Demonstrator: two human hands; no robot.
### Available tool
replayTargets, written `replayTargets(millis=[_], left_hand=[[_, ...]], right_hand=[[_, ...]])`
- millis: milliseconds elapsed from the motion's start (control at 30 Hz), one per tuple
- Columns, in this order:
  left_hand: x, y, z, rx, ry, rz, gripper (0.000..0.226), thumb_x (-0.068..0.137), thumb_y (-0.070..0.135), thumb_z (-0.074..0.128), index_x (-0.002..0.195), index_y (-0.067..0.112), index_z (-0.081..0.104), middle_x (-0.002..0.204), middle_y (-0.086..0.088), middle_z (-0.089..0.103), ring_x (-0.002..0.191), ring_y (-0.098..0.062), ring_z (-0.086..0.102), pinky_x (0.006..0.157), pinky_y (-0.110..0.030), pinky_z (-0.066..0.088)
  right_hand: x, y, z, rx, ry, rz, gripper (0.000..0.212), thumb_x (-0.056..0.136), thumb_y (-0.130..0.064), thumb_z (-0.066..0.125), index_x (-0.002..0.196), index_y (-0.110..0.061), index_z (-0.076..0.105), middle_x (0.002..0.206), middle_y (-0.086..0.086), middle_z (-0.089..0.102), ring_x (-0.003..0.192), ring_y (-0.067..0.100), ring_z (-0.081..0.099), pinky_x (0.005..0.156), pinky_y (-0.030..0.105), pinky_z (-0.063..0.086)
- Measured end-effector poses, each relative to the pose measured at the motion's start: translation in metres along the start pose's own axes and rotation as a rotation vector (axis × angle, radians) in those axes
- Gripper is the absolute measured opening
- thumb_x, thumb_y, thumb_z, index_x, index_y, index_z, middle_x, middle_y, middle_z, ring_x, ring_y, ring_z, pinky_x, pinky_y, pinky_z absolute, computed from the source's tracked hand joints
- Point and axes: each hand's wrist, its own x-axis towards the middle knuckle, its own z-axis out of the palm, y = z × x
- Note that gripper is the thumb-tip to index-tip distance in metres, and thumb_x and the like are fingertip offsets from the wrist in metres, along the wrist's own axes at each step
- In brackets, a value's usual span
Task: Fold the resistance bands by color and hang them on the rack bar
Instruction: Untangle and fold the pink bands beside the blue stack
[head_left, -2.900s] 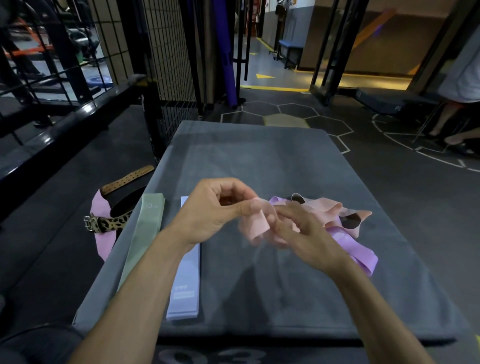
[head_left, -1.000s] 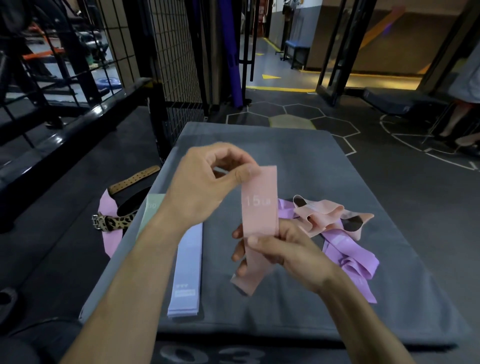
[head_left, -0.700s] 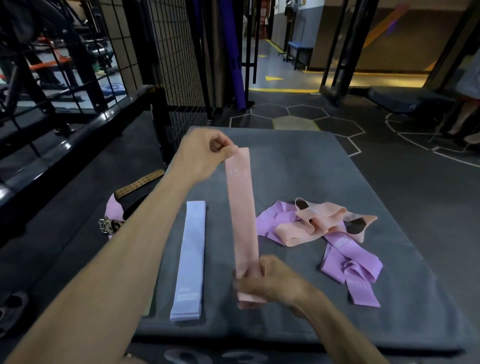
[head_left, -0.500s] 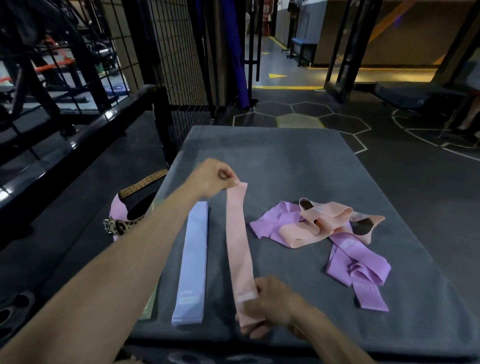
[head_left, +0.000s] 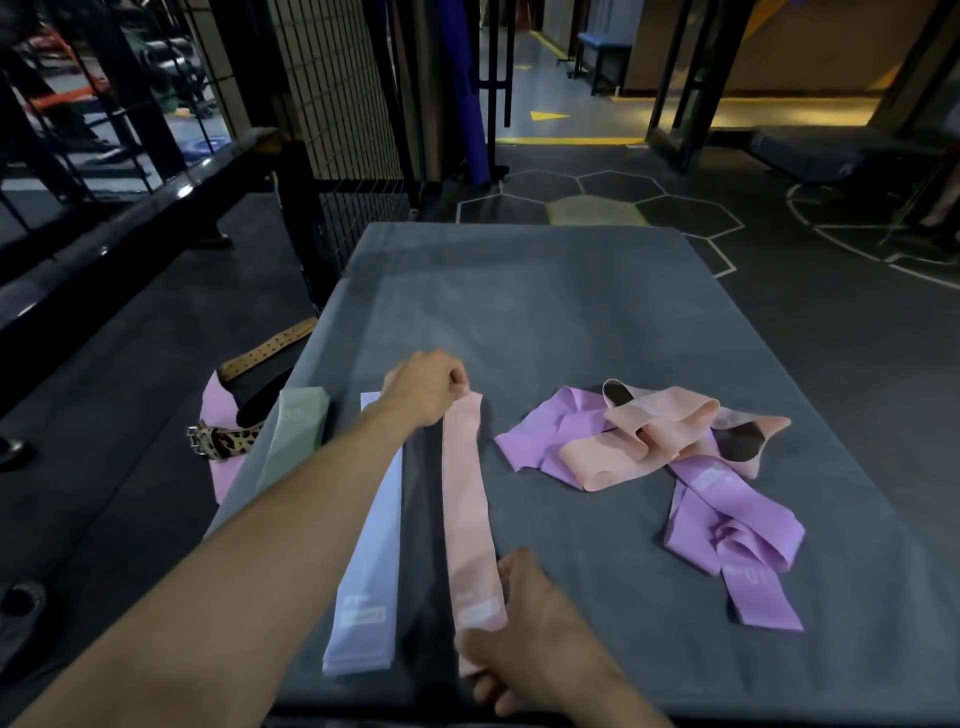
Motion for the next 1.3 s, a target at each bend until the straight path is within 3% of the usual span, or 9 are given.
replayTargets(millis=[133, 300, 567, 667, 800, 933, 1067, 1167, 1300], left_hand=[[0.004, -0.005, 0.011, -0.004, 0.027, -0.048, 0.013, 0.091, 0.025, 0.063, 0.083, 0.035, 0.064, 0.107, 0.004, 0.074, 0.101, -0.027, 0.067, 0.084, -0.034, 0.053], [0.003, -0.008, 0.019, 0.054, 0.030, -0.010, 0.014, 0.091, 0.018, 0.060, 0.093, 0.025, 0.071, 0.105, 0.003, 0.072, 0.096, -0.028, 0.065, 0.073, -0.030, 0.045], [-0.003, 0.000, 0.018, 0.086, 0.096, -0.001, 0.016, 0.091, 0.014, 0.060, 0.095, 0.023, 0.072, 0.109, 0.000, 0.069, 0.098, -0.030, 0.064, 0.072, -0.031, 0.039], [-0.005, 0.001, 0.016, 0.101, 0.114, 0.022, 0.012, 0.093, 0.019, 0.062, 0.099, 0.024, 0.071, 0.113, 0.000, 0.066, 0.103, -0.028, 0.062, 0.075, -0.032, 0.043], [-0.011, 0.014, 0.011, 0.004, 0.142, 0.144, 0.014, 0.094, 0.027, 0.067, 0.108, 0.024, 0.067, 0.113, 0.002, 0.061, 0.110, -0.023, 0.057, 0.088, -0.038, 0.049], [-0.032, 0.059, 0.017, -0.122, -0.069, 0.505, 0.016, 0.084, 0.025, 0.076, 0.100, 0.024, 0.071, 0.100, 0.003, 0.063, 0.091, -0.016, 0.057, 0.085, -0.039, 0.050], [-0.058, 0.099, 0.036, -0.016, -0.252, 0.691, 0.037, 0.078, 0.030, 0.082, 0.113, 0.026, 0.069, 0.111, 0.005, 0.062, 0.106, -0.018, 0.051, 0.087, -0.033, 0.046], [-0.065, 0.110, 0.040, 0.090, -0.158, 0.690, 0.023, 0.085, 0.027, 0.074, 0.108, 0.026, 0.070, 0.110, 0.009, 0.063, 0.106, -0.018, 0.049, 0.081, -0.041, 0.050], [-0.070, 0.115, 0.037, -0.072, -0.219, 0.547, 0.015, 0.082, 0.037, 0.072, 0.096, 0.034, 0.072, 0.102, 0.012, 0.063, 0.098, -0.014, 0.056, 0.079, -0.040, 0.054]], right_hand=[[0.000, 0.000, -0.002, 0.036, -0.007, 0.000, 0.038, 0.084, -0.016, 0.071, 0.103, -0.019, 0.039, 0.084, 0.012, 0.071, 0.051, 0.019, 0.066, 0.052, 0.037, 0.058], [-0.004, -0.003, -0.006, 0.013, -0.052, 0.011, 0.030, 0.088, -0.025, 0.068, 0.102, -0.020, 0.042, 0.089, 0.014, 0.074, 0.056, 0.019, 0.068, 0.052, 0.034, 0.058], [-0.008, -0.006, -0.010, 0.066, -0.157, 0.056, 0.021, 0.091, -0.014, 0.060, 0.103, -0.021, 0.045, 0.091, 0.019, 0.075, 0.059, 0.021, 0.066, 0.054, 0.033, 0.057], [-0.013, -0.011, -0.018, 0.061, -0.225, 0.077, 0.013, 0.095, -0.019, 0.061, 0.093, -0.021, 0.049, 0.085, 0.015, 0.072, 0.055, 0.019, 0.064, 0.051, 0.030, 0.054], [-0.015, -0.015, -0.036, 0.041, -0.258, 0.121, 0.020, 0.098, -0.024, 0.061, 0.090, -0.011, 0.047, 0.088, 0.017, 0.070, 0.054, 0.020, 0.063, 0.048, 0.033, 0.053], [-0.015, -0.014, -0.056, -0.001, -0.220, 0.109, 0.021, 0.100, -0.024, 0.058, 0.088, -0.009, 0.050, 0.086, 0.014, 0.070, 0.054, 0.020, 0.062, 0.046, 0.031, 0.052], [-0.018, -0.012, -0.075, 0.065, -0.135, 0.087, 0.018, 0.100, -0.025, 0.059, 0.100, -0.010, 0.049, 0.086, 0.015, 0.071, 0.054, 0.019, 0.061, 0.046, 0.031, 0.053], [-0.022, -0.010, -0.089, 0.082, -0.072, 0.072, 0.025, 0.099, -0.028, 0.061, 0.110, -0.008, 0.050, 0.089, 0.017, 0.075, 0.058, 0.022, 0.064, 0.056, 0.038, 0.057], [-0.026, -0.004, -0.103, 0.072, 0.000, 0.065, 0.022, 0.097, -0.030, 0.062, 0.106, -0.013, 0.053, 0.088, 0.014, 0.076, 0.063, 0.025, 0.069, 0.070, 0.051, 0.060]])
